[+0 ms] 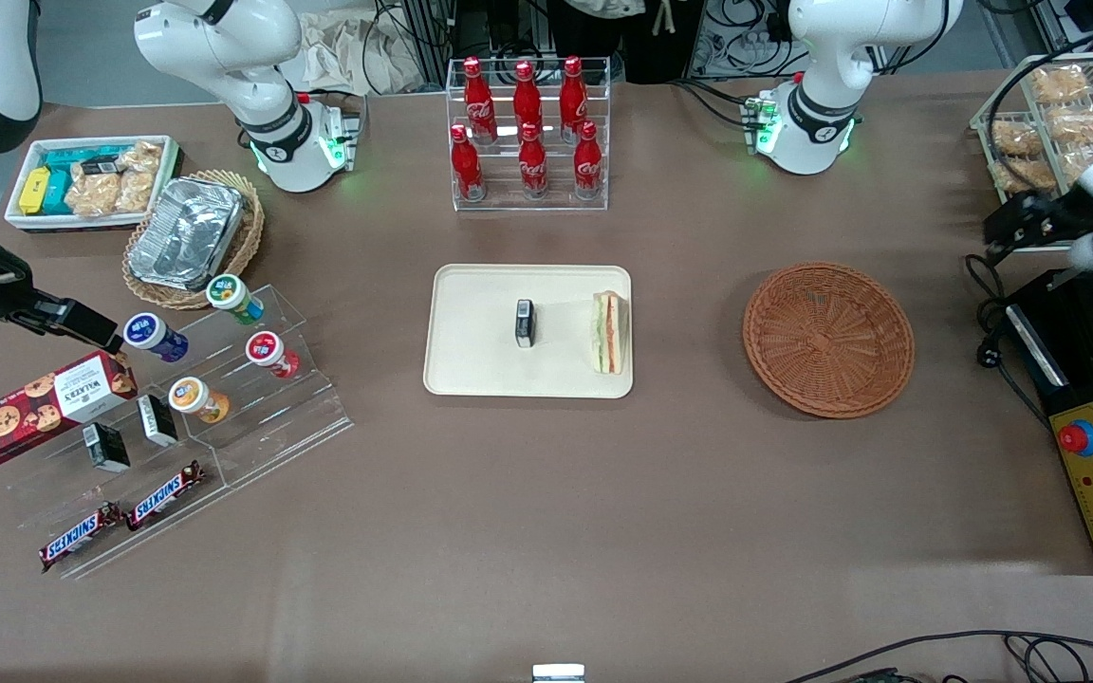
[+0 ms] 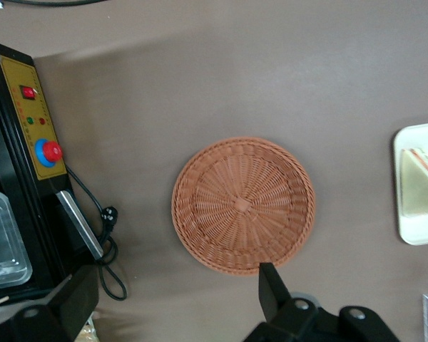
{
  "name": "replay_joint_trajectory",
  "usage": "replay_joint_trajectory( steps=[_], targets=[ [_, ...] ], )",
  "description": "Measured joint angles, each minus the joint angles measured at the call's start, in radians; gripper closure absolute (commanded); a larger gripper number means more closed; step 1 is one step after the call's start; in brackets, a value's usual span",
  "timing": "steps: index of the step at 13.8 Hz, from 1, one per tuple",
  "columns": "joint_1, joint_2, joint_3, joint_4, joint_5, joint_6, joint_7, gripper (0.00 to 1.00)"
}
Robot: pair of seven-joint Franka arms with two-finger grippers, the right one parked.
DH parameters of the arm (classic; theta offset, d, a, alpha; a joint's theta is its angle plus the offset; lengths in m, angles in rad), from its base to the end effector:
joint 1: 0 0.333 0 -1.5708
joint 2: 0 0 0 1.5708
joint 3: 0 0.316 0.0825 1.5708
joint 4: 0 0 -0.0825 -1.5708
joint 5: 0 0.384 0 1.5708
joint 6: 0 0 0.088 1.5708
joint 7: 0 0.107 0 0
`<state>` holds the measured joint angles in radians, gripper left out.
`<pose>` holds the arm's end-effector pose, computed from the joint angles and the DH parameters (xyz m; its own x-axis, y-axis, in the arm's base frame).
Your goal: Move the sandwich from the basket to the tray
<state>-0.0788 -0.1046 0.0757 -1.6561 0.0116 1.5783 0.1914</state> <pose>0.5223 0.0018 0.6410 0.9808 -0.1936 0.0253 -0.1934 -0.9811 -0.0087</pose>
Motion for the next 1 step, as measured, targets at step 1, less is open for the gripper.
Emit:
replay_joint_trajectory(
  steps=[1],
  targets=[
    [-0.015,-0.014,0.010,-0.005,-0.007,-0.005,-0.011,0.00]
  ],
)
